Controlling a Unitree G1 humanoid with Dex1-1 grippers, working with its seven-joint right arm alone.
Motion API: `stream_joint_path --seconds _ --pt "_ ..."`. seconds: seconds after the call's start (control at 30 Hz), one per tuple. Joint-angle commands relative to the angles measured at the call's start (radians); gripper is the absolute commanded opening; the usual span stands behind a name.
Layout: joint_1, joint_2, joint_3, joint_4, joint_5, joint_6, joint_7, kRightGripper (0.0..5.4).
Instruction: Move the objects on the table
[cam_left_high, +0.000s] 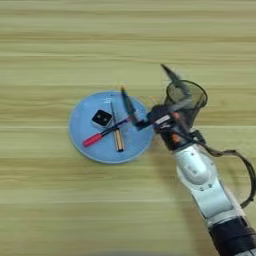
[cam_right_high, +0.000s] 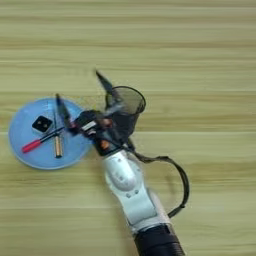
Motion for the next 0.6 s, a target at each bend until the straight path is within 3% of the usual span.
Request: stream_joint_path --seconds 0.03,0.23,0.6 --pt "0.011 -0.033 -0.084 -0.075 0.08 0.048 0.001 5.35" --pt "0.086 -0.06 -0.136 -0.115 0.151 0.073 0.031 5.35" --pt "0.153 -0.049 -0.174 -0.117 0.365 0.177 0.144 5.35"
